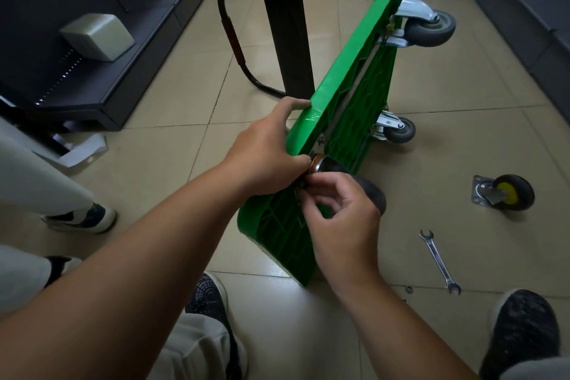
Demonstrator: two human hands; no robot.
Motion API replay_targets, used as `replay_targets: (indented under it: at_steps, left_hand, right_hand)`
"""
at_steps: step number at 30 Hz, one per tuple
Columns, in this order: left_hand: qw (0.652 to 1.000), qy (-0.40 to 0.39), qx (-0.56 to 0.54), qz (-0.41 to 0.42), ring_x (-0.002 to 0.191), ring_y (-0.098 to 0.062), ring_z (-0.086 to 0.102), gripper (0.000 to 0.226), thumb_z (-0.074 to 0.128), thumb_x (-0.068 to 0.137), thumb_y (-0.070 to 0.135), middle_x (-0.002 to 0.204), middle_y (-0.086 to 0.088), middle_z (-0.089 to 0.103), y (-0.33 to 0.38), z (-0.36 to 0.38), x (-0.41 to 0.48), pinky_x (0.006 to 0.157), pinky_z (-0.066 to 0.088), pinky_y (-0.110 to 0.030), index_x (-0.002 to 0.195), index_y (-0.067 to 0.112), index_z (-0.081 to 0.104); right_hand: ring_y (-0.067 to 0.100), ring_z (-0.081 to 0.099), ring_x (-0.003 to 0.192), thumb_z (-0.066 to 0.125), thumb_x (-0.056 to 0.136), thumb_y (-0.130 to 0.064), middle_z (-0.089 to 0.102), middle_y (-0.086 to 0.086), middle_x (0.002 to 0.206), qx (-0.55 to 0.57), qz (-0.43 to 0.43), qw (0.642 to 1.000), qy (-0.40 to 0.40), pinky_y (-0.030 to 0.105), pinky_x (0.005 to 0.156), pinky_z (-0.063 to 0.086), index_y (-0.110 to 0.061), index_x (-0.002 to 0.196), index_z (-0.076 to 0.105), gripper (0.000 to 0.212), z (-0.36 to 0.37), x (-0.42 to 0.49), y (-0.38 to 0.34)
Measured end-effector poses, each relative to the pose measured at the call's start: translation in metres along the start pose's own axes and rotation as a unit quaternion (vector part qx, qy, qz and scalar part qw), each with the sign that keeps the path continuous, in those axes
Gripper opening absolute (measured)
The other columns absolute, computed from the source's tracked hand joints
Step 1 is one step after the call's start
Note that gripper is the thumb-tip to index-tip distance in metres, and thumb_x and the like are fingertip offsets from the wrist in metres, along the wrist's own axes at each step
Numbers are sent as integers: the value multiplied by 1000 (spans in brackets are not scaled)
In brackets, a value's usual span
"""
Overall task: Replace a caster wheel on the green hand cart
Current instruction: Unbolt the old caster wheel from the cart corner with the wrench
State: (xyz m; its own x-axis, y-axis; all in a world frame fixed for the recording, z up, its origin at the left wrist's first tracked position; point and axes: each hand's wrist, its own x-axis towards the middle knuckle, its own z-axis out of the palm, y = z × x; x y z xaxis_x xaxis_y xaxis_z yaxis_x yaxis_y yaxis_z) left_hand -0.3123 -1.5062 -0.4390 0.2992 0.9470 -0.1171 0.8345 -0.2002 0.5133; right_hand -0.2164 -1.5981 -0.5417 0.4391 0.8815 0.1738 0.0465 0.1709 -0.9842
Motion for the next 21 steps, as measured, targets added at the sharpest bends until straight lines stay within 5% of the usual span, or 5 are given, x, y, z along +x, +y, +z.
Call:
replay_targets:
  at_steps: [21]
  left_hand:
    - [1000, 4, 1, -1, 79, -21, 69, 77, 77, 88, 21, 104, 4, 58, 2, 1, -1, 75, 63, -47, 147, 48, 36]
  right_hand:
    - [17, 66, 76, 78, 84, 1, 65, -2, 93, -80, -101, 990, 53, 33, 71, 58, -11, 103, 75, 23, -18, -10, 17]
